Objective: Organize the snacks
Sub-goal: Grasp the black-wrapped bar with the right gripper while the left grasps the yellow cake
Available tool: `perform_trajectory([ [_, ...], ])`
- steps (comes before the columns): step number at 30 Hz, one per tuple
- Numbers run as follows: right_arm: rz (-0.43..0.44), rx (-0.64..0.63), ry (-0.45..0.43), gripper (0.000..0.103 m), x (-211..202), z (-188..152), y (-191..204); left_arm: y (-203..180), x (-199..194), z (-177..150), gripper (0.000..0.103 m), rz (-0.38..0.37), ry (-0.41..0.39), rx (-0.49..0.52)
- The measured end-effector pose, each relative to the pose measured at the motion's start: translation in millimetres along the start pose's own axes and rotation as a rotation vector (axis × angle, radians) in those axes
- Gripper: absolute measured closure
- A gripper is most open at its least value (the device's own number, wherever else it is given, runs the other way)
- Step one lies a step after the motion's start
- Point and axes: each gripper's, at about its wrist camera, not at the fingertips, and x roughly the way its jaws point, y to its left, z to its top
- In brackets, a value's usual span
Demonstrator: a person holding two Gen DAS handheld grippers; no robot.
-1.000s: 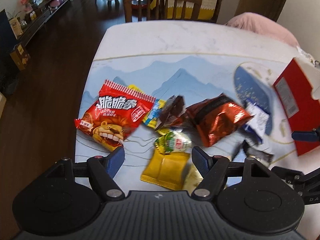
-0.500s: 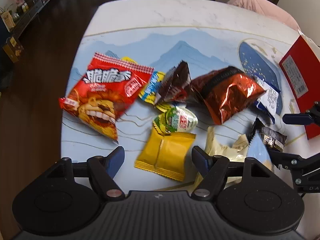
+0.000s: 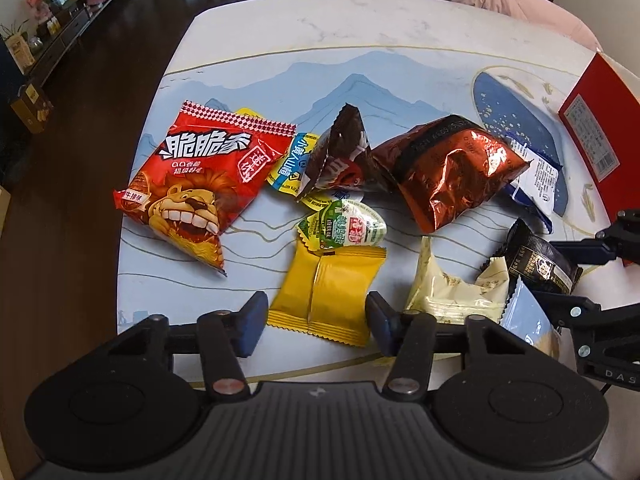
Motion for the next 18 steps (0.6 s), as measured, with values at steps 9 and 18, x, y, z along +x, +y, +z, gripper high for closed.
perform_trajectory([
  [9, -0.037, 0.087, -0.031, 0.069, -15, -7, -7, -2, -4, -1, 0.079, 0.029, -0.003, -0.047],
  [18, -0.039, 0.159, -0.061, 0.070, -45, -26, -6, 0, -14, -6, 0.081, -0.002, -0.027, -0.056],
])
